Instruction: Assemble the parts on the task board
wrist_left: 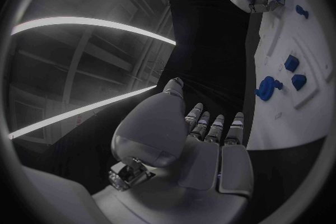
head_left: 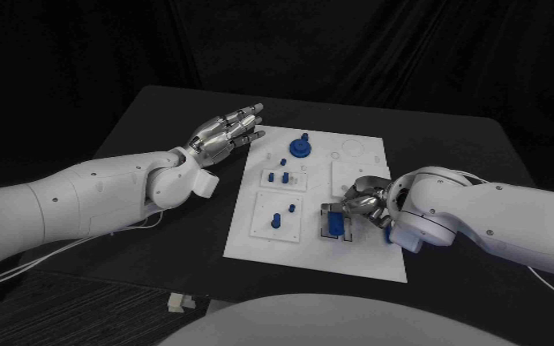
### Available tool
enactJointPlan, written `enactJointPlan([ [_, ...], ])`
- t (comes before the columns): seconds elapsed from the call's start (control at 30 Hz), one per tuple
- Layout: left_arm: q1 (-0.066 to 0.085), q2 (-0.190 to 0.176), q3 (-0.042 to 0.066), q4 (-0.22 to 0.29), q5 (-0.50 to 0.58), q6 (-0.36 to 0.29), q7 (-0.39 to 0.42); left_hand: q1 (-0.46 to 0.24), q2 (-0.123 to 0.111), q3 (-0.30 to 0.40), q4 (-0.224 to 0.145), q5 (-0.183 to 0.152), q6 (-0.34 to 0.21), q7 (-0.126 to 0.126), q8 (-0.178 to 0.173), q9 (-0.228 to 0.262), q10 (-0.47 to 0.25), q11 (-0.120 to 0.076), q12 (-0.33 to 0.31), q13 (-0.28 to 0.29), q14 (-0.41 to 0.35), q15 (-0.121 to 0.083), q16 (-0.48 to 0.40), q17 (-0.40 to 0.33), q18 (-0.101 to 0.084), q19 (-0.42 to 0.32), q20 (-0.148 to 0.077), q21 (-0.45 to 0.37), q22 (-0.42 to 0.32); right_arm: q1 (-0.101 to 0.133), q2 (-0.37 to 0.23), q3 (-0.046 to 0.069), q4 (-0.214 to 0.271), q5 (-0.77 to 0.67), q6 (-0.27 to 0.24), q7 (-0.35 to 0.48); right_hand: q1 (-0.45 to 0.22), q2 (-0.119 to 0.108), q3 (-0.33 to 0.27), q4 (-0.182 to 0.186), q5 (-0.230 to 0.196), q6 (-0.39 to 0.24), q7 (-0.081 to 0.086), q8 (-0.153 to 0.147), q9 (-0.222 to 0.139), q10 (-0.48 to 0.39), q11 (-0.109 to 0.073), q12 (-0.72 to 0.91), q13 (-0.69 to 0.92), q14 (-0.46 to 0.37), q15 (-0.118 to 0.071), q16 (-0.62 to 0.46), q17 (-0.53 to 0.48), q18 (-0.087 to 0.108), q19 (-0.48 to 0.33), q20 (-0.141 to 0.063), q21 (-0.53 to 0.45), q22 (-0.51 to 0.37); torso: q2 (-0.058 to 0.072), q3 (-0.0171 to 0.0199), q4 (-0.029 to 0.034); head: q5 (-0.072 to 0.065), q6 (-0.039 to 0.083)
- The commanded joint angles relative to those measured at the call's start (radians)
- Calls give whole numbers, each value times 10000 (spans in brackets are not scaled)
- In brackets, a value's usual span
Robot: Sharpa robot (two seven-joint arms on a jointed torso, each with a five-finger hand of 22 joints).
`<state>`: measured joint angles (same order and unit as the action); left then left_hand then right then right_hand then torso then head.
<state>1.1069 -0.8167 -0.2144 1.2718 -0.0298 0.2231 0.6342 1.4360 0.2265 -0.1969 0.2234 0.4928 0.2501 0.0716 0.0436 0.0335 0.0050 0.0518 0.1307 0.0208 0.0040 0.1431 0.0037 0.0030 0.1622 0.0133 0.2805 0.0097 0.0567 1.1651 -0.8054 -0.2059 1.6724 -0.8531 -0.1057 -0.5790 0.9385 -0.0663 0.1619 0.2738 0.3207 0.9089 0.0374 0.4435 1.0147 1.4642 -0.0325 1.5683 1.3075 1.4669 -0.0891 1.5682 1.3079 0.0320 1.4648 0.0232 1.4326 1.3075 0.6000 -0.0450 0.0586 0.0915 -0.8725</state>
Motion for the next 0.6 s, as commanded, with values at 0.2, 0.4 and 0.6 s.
enactJointPlan([
  [0.2, -11, 18, 10, 8, 13, 137, 80, -19, 82, 63, -5, 50, -7, 28, 63, 6, -12, 40, -13, -10, -25, 77, 49, -1, 162, 0, 56, 18, -4, -56, -2, -18, 27, -105, 176, -280, -290, 50, -375, 110, -831, -42, 54, -11, -41, 1066, 74, 25, 2633, 1039, 67, 26, 2629, 68, 328, 62, -62, 2116, 3, -1, 2, 24, -2],
  [0.4, -11, 21, 10, 5, 13, 149, 69, -21, 75, 55, -10, 56, -10, 21, 65, 7, -18, 11, -26, -11, -24, 94, 53, 0, 161, 0, 57, 18, -8, -70, 2, -18, 27, -106, 223, -283, -307, -20, -649, 85, -1479, -57, 59, 15, -67, 1066, 78, 25, 2633, 1039, 70, 26, 2629, 67, 332, 64, -67, 2117, 4, -1, 3, 16, -2],
  [0.6, -11, 30, 10, -3, 13, 166, 55, -21, 75, 55, -10, 56, -10, 21, 65, 7, -18, 11, -26, -11, -24, 94, 53, 0, 161, 0, 57, 18, -8, -83, 4, -18, 25, -107, 323, -291, -206, -112, -776, 27, -1724, -50, 57, 34, -79, 1066, 77, 25, 2633, 1039, 70, 26, 2629, 67, 334, 64, -69, 2118, 5, 1, -4, 10, -2],
])
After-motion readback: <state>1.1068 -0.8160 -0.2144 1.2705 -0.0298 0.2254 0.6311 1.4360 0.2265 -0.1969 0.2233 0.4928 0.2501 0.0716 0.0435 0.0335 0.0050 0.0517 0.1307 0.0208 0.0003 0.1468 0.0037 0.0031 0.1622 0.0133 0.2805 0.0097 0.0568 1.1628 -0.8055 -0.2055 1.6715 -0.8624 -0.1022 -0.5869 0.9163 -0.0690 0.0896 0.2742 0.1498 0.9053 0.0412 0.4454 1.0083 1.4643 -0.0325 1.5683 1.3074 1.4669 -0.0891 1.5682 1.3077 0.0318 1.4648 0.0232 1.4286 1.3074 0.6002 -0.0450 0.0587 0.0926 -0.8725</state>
